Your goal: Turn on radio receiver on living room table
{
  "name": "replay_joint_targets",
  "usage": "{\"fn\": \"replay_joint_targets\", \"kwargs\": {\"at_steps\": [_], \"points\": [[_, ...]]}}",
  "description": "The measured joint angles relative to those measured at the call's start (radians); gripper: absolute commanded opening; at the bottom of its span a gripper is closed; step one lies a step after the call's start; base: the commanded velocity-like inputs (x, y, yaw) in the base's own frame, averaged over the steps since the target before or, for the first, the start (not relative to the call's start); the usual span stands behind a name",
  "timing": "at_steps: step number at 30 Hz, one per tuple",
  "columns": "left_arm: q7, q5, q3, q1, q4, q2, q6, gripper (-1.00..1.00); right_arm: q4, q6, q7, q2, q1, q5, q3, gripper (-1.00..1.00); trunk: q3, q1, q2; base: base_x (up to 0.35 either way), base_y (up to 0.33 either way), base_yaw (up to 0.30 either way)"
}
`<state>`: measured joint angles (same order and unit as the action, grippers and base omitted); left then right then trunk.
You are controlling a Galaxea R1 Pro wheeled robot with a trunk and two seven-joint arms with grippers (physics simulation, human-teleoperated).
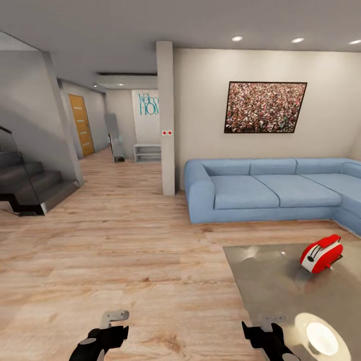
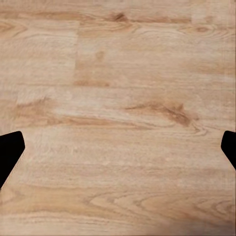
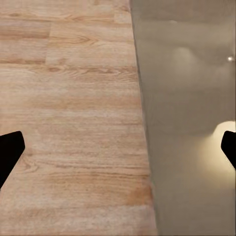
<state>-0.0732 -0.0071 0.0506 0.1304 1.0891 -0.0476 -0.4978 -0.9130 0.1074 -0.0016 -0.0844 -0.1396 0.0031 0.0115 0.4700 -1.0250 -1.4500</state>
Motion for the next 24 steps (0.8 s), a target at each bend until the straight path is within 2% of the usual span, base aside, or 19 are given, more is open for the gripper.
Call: {"fn": "replay_joint_targets", "kwargs": {"at_steps": [7,14,24], "points": [[0.000,-0.002,0.021,0.000,-0.001,0.000,-0.001,1.00,0.000,0.000,0.000,0.000,0.000,-0.001,-0.001,1.00,-0.001,0.000,0.000,0.301,0.004,-0.045],[0.000,-0.002,0.026,0.000,-0.002,0.000,-0.001,1.00,0.000,0.000,0.000,0.000,0.000,-0.002,-0.001,1.00,-0.002,0.000,0.000,0.322,0.000,-0.100],[0.000,-0.002,0.026,0.000,-0.002,0.001,-0.001,1.00,0.000,0.000,0.000,0.000,0.000,-0.002,-0.001,1.00,-0.008,0.000,0.000,0.320,0.049,-0.222]]}}
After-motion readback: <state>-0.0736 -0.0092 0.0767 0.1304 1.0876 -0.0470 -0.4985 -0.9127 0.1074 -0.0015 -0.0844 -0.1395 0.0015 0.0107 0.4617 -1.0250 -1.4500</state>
